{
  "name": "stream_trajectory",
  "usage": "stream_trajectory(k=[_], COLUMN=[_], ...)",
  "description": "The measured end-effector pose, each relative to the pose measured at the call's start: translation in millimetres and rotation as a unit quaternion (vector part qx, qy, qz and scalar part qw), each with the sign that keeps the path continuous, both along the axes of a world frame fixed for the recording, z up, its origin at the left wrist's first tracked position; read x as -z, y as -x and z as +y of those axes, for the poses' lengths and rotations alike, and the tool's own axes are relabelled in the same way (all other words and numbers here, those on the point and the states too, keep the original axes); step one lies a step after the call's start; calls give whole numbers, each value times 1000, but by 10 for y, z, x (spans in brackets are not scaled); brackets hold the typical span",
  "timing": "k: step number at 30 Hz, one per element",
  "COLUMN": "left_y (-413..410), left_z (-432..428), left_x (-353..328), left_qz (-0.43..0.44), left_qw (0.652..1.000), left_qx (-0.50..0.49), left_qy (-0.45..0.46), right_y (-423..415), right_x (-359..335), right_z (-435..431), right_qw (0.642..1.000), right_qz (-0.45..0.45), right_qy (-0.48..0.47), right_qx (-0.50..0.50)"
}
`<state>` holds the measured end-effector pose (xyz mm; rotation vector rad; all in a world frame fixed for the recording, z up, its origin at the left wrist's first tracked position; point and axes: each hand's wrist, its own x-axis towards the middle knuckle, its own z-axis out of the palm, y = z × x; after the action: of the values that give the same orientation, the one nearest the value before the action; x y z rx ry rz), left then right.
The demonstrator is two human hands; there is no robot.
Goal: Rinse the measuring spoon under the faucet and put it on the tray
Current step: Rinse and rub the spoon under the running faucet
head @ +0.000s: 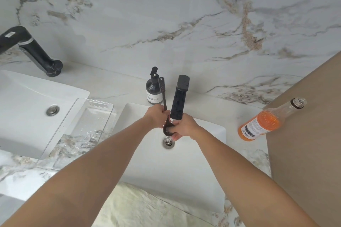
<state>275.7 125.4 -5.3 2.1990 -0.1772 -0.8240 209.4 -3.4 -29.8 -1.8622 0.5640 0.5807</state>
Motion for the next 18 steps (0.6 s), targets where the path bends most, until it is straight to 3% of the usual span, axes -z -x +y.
stream_trajectory(k=[4,6,8,12,18], left_y=[-6,12,71,271,641], left_z=[-33,-24,-7,55,54], left_x=[-31,35,94,217,452], left_qz=[0,32,106,201,349], left_qw=[1000,997,972,897,709], left_qx=[21,-42,-137,-288,-459], left_qy=[-9,55,156,269,405], right_y=[17,53,104,216,252], right_x=[48,117,186,244,201], right_z=[-8,-49,-94,-148,-36], right_qw=[999,995,982,923,878], right_qz=[-38,-50,-56,-44,-47], right_qy=[21,12,-48,-196,-268], right_qx=[27,87,172,329,395])
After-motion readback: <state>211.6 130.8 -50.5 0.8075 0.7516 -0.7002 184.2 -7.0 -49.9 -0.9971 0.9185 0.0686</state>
